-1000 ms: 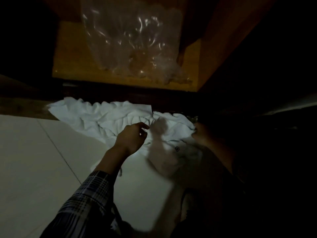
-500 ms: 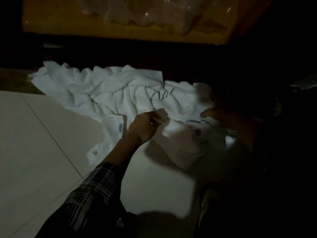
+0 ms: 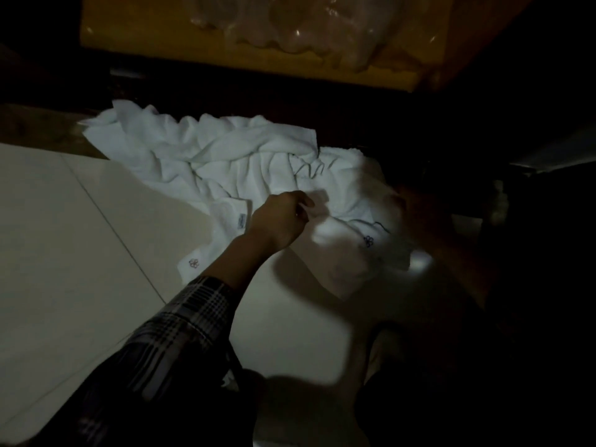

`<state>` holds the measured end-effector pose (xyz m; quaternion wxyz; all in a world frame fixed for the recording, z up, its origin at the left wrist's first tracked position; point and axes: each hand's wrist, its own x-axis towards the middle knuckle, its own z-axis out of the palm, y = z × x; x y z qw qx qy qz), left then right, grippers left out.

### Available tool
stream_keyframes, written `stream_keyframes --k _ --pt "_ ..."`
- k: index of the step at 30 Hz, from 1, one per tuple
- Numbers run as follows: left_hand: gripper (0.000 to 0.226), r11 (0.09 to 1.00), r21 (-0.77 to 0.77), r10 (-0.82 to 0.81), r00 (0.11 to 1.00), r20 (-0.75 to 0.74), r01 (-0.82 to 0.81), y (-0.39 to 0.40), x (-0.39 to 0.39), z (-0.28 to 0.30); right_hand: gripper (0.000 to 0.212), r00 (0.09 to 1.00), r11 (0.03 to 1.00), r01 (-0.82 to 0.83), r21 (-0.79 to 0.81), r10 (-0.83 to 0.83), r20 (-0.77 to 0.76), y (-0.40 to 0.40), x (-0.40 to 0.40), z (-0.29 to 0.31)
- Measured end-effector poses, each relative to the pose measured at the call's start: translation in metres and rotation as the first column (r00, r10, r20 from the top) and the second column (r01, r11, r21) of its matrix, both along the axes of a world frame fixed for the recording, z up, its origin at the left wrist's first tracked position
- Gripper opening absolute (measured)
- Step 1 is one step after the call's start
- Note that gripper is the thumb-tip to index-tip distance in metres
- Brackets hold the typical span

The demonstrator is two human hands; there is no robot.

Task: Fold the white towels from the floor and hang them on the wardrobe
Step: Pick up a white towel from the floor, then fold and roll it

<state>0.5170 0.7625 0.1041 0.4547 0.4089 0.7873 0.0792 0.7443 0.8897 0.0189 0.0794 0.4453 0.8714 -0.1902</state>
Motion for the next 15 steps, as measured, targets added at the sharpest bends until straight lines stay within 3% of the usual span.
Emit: stream_keyframes --k 3,5,7,9,12,15 --pt "0.038 0.995 0.041 -0.091 0.996 -0.022 0.092 0.004 -0.006 0.042 0.034 0.965 0.978 -0.206 0.028 0.208 -0.158 0.005 -0.034 0.068" --pt "0.055 0.986 0.108 -0.126 0.991 -0.046 0.13 0.009 -0.014 0.077 0.034 0.898 0.938 -0.342 0.057 0.344 -0.274 0.006 -0.063 0.118" --pt "0.071 0.968 0.202 -0.135 0.988 -0.074 0.148 0.013 -0.024 0.115 0.03 0.904 0.921 -0.387 0.034 0.387 -0.18 0.008 -0.096 0.173" --pt "0.075 0.944 0.287 -0.146 0.985 -0.089 0.165 0.017 -0.035 0.156 0.019 0.847 0.864 -0.493 0.107 0.504 -0.168 0.006 -0.124 0.227" --pt "0.053 0.892 0.423 -0.124 0.986 -0.109 0.159 0.019 -0.054 0.223 0.012 0.647 0.665 -0.624 0.41 0.734 -0.205 -0.002 -0.152 0.304" --pt "0.031 0.832 0.546 -0.061 0.995 -0.083 0.097 0.014 -0.076 0.293 0.02 0.55 0.614 -0.588 0.526 0.781 -0.296 -0.01 -0.176 0.387"
